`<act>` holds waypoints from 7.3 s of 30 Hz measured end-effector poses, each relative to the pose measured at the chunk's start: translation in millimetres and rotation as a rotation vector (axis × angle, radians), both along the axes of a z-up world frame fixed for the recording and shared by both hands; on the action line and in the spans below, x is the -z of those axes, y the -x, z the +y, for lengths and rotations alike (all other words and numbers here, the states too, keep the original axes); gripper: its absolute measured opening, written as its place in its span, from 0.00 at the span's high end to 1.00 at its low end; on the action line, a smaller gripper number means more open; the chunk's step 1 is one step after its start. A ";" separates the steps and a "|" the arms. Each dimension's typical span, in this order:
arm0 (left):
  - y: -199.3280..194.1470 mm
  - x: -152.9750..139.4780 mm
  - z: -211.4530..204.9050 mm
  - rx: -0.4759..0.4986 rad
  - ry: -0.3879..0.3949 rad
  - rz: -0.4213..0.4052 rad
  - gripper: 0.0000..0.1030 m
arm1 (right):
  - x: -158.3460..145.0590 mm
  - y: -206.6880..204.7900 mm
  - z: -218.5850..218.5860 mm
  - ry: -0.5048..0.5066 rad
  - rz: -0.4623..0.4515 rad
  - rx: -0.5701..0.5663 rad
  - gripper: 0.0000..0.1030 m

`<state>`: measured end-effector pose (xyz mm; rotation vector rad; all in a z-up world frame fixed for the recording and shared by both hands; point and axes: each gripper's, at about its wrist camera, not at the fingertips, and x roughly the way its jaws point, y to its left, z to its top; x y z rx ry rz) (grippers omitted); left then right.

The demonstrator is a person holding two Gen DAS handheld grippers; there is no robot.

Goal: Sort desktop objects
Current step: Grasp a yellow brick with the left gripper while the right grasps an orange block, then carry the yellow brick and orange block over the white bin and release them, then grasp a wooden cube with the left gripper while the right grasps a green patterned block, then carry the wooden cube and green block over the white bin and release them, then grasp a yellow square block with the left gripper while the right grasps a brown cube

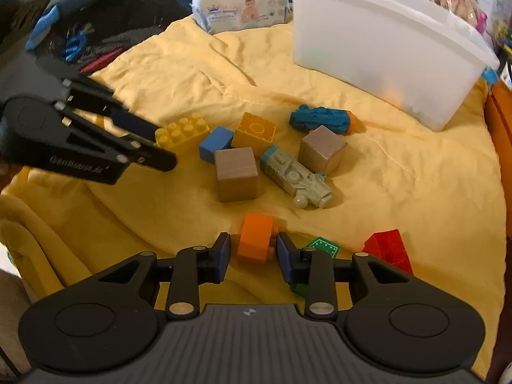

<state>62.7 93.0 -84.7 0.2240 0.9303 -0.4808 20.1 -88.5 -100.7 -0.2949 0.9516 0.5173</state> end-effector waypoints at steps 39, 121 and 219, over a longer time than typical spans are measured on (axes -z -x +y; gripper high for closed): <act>-173.8 -141.3 -61.1 0.009 0.135 -0.343 0.74 | -140.1 -168.2 -64.0 -0.067 -0.436 0.205 0.73; 29.9 2.6 -61.1 0.049 0.085 0.058 0.68 | -1.3 -1.0 -43.3 -0.033 -0.011 0.071 0.74; -12.3 -16.6 -37.9 -0.043 0.090 -0.028 0.33 | -9.6 -92.2 -25.3 -0.170 0.040 0.141 0.63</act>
